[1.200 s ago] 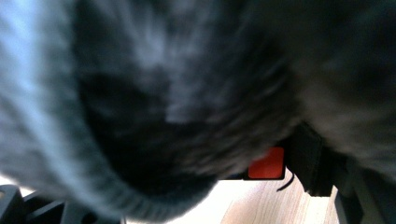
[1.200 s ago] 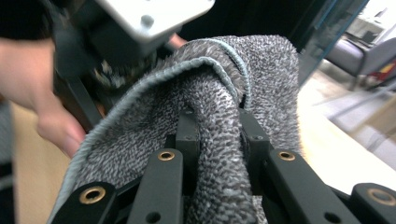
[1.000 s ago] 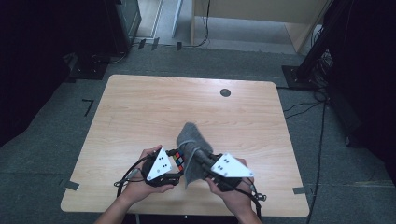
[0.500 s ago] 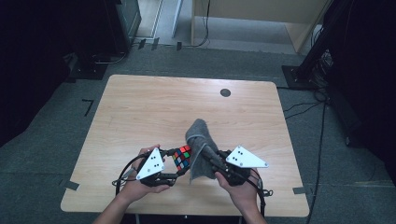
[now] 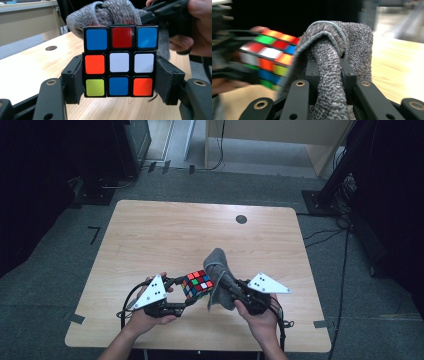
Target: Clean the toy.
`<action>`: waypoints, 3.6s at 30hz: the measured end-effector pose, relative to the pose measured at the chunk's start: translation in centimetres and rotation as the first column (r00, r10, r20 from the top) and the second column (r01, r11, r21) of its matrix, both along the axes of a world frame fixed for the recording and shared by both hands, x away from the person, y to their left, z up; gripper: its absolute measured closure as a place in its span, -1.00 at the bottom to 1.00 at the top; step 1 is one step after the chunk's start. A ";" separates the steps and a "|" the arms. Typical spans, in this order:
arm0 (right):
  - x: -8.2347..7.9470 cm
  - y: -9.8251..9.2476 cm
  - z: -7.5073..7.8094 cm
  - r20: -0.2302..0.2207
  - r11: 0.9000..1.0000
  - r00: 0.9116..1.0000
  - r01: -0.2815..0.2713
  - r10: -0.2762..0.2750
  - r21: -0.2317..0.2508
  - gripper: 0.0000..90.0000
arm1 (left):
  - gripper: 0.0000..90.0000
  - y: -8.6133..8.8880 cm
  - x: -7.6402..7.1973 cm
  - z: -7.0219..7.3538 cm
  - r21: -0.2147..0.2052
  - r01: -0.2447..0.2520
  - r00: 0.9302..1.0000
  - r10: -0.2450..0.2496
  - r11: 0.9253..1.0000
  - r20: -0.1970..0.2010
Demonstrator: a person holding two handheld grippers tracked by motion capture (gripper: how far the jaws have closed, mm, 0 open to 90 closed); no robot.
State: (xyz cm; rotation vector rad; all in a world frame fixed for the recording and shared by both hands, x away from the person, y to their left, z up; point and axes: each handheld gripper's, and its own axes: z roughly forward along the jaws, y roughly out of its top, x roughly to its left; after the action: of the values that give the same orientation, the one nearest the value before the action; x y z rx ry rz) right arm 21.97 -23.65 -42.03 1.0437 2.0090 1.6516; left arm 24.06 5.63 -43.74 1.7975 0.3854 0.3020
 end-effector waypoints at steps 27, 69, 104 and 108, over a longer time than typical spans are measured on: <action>0.1 1.1 -1.0 -0.025 0.992 0.993 -0.114 0.116 0.062 0.68 | -0.23 1.2 0.4 0.7 -0.106 0.004 0.999 -0.009 0.994 -0.048; -0.9 4.3 -3.6 -0.095 0.990 0.993 -0.059 0.071 0.126 0.65 | -0.23 0.9 0.3 0.6 -0.198 -0.056 0.995 0.037 0.979 -0.098; -1.0 5.6 -4.1 -0.102 0.980 0.978 -0.171 0.181 0.101 0.66 | -0.23 0.2 0.2 0.0 -0.169 -0.075 0.990 0.054 0.983 -0.128; -1.0 4.9 -3.3 -0.060 0.986 0.987 -0.146 0.151 0.083 0.66 | -0.23 0.3 0.3 0.2 -0.193 -0.079 0.989 0.053 0.978 -0.136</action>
State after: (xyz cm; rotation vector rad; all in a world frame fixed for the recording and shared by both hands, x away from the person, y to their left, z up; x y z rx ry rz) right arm 21.00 -18.70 -45.33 1.0093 2.1267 1.8074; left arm 24.35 5.93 -43.56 1.6150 0.5493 0.1861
